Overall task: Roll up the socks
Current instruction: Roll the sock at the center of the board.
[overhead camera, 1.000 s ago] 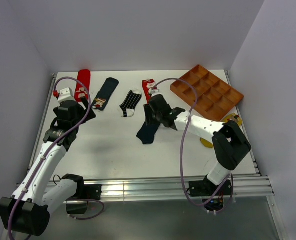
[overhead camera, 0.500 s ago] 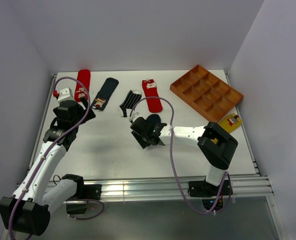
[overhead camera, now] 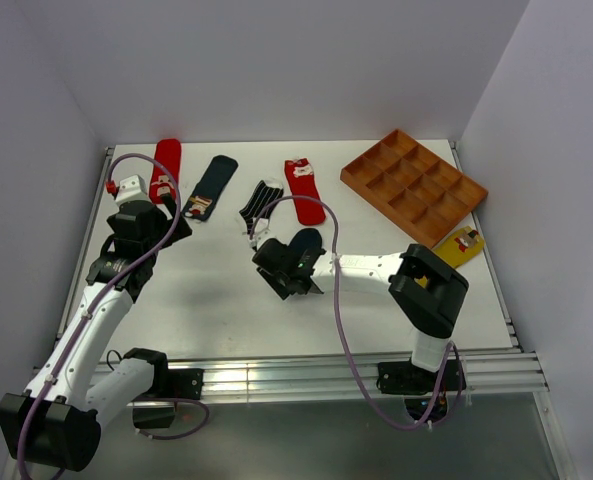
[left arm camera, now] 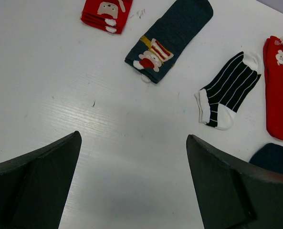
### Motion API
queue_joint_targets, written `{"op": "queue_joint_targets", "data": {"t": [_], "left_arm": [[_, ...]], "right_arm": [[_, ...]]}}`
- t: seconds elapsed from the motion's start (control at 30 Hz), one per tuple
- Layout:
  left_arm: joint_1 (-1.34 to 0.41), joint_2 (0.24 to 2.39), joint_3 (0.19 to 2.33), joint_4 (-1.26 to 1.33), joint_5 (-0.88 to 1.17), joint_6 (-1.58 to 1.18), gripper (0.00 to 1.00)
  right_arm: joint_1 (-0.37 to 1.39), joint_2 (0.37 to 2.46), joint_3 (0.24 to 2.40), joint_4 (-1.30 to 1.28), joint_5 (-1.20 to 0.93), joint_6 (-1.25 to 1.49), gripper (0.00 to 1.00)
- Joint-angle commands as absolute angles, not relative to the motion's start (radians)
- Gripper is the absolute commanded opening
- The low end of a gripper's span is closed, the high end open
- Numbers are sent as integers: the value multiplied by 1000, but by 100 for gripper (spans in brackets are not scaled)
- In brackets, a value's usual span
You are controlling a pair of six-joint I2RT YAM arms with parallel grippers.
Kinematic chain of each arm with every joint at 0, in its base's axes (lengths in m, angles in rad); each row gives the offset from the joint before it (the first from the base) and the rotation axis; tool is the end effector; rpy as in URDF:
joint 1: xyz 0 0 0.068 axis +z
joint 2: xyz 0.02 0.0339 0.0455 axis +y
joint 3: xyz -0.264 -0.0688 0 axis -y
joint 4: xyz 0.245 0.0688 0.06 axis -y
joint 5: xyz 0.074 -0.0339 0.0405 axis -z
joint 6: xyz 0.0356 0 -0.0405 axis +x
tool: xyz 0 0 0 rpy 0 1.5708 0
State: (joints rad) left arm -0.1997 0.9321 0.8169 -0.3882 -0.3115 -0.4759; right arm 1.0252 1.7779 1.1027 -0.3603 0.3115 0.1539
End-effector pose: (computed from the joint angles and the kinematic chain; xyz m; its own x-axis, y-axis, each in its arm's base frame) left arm 0.2054 -0.0304 0.3049 -0.3862 -0.3668 -0.8463 -0.2827 0.9205 -0.2699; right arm 0.1951 0.3004 0.1728 -0.5534 -0.6303 -0.5445 -0.6555 0.7329 -0.1823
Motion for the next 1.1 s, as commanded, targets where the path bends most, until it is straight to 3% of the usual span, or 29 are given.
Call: {"op": "queue_joint_targets", "data": {"t": [0.0,0.6,0.8,1.03,1.07], "left_arm": [[-195,931,822,-388,-295,-482,98],[-195,954,825,-396,-273,-485,98],[-196,948,821,-376,-186,-483,99],[-225,968,813,-354,-40,-574,100],[-239,972,810,-354,-38,-589,100]], "right_arm": [[1035,1796,1154,-353,344,133,55],[1052,1871,1132,-342,336,123,50],[1052,1899,1127,-348,368,137,38],[1043,1884,1124,-327,361,158,0],[1031,1867,1121,-312,350,164,0]]}}
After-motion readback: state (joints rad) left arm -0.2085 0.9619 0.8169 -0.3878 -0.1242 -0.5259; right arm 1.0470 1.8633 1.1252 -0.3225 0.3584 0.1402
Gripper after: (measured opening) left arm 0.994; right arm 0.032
